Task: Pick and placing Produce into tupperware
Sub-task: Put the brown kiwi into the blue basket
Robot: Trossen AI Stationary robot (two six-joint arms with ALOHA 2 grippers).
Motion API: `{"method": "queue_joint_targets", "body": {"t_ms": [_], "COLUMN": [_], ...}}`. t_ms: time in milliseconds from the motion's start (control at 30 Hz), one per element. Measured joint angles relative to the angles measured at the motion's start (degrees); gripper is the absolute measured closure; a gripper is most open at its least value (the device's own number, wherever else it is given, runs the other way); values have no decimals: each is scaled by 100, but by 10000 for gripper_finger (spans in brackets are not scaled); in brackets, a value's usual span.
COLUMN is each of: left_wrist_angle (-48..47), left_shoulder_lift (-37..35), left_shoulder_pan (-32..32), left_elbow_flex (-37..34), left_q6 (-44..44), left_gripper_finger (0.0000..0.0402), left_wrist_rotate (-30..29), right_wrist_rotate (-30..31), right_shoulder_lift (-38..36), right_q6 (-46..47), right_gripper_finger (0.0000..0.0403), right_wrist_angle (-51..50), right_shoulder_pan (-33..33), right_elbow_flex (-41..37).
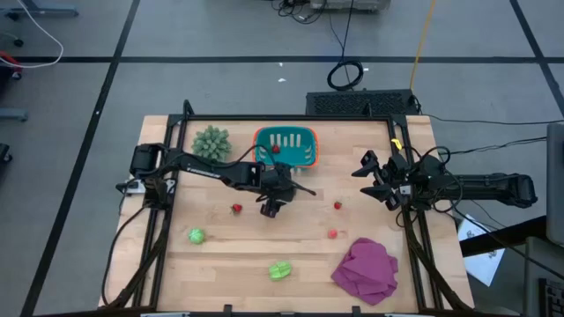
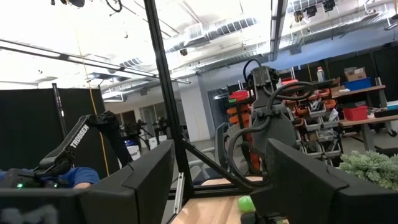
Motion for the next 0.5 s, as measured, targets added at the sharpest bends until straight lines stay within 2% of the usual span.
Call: {"method": "queue_joint_targets", "body": {"t_ms": [200,367,500], "left_wrist_angle": [39,116,331], "left_shoulder_lift": [271,481,490], "left_shoulder_pan": [-22,-98,-43], "left_elbow_flex": [2,2,2], "left_q6": [-155,104,49], "left_gripper_finger": [50,50,50], "left_wrist_rotate": [48,-494,-459], "right_wrist_rotate": [2,5,7], "right_shoulder_lift": [0,-2,-2], "right_q6": [0,0,0], "right_gripper_finger": [161,161,161], "right_wrist_angle": [7,-10,-10], "right_shoulder_pan": [0,0,0], "right_elbow_flex": [0,0,0]}}
